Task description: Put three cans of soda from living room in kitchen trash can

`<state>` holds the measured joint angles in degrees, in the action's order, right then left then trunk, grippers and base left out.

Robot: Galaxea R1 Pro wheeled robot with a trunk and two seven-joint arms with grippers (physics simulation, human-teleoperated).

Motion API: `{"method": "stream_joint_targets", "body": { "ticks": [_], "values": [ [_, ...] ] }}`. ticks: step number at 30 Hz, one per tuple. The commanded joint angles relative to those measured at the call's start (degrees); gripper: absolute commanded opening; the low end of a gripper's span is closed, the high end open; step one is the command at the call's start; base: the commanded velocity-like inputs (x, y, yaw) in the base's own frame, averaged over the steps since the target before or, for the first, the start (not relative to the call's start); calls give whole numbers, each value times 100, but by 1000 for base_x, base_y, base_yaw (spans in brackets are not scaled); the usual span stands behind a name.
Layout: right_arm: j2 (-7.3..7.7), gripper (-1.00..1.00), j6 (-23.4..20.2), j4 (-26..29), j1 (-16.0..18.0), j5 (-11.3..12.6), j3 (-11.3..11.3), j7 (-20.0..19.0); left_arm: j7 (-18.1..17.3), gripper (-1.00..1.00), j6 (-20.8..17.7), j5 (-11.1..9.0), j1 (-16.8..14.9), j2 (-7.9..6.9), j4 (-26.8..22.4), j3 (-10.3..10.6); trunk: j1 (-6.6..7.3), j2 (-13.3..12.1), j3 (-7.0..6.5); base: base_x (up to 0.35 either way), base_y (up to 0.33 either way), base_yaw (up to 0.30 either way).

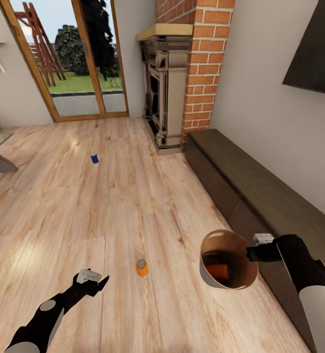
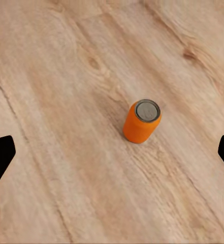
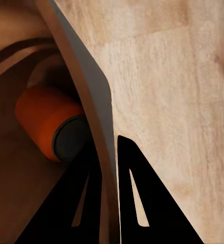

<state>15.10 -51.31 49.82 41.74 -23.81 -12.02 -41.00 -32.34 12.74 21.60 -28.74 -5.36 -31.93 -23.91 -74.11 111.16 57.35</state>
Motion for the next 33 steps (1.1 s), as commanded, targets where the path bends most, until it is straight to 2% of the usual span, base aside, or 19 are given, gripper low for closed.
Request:
{"method": "stream_joint_targets", "body": {
  "ticks": [1, 7, 17, 33],
  "values": [
    [-11, -100, -45, 1, 2, 122, -2, -22, 0, 100, 0, 1, 0, 0, 1, 0, 0, 0, -5, 312, -157, -128],
    [-48, -100, -44, -6, 1, 126, -2, -22, 0, 100, 0, 2, 0, 0, 2, 0, 0, 0, -14, 311, -153, -63],
    [-213, -100, -29, -23, 1, 73, 13, 52, 5, 100, -8, 2, 0, 0, 2, 0, 0, 0, -15, 319, -52, -4],
    [-257, -100, -28, -34, 1, 70, 20, 92, 16, 100, -16, 2, 0, 8, 150, 0, 0, 0, -15, 304, -31, 0]
  ]
}}
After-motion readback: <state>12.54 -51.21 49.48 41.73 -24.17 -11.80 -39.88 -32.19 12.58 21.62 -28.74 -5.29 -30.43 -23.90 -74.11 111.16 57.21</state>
